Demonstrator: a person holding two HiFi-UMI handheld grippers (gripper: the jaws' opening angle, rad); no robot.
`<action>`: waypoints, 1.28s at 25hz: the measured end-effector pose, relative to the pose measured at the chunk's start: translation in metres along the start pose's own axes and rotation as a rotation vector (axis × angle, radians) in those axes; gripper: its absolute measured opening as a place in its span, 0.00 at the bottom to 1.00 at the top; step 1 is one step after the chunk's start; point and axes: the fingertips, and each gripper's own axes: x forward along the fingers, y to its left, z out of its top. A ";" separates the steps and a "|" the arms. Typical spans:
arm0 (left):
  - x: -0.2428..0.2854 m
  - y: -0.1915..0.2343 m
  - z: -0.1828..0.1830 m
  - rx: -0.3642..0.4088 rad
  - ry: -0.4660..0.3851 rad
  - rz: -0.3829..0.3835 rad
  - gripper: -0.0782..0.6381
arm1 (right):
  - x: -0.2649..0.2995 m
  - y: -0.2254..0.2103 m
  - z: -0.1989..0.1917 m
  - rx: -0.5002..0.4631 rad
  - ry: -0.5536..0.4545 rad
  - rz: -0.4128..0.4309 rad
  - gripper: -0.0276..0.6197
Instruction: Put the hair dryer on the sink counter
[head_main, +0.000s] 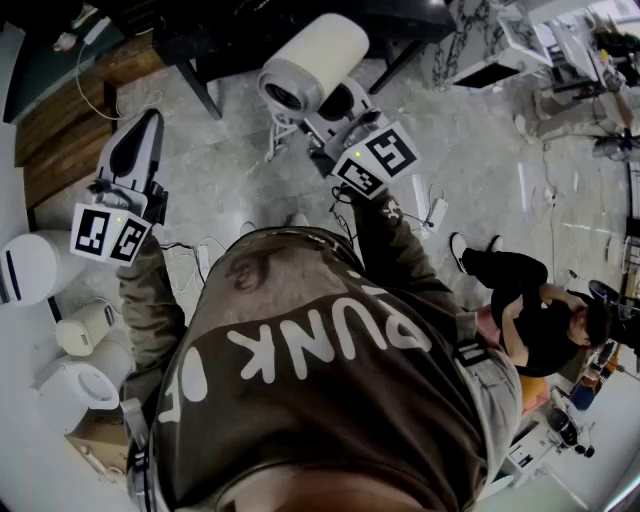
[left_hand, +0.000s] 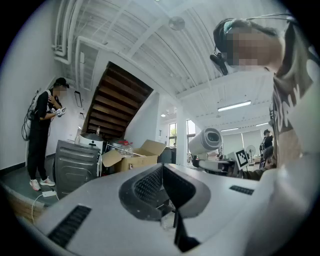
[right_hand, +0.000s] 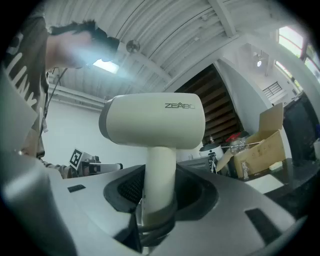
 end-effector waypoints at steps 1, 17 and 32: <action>0.000 0.000 0.000 0.000 0.000 -0.001 0.12 | 0.000 0.000 -0.001 -0.001 0.001 0.001 0.29; 0.000 -0.004 0.002 0.000 0.009 -0.004 0.12 | -0.002 0.002 -0.001 0.019 0.006 0.002 0.29; 0.011 -0.027 -0.001 0.028 0.024 0.036 0.12 | -0.021 -0.012 0.001 0.021 0.005 0.022 0.29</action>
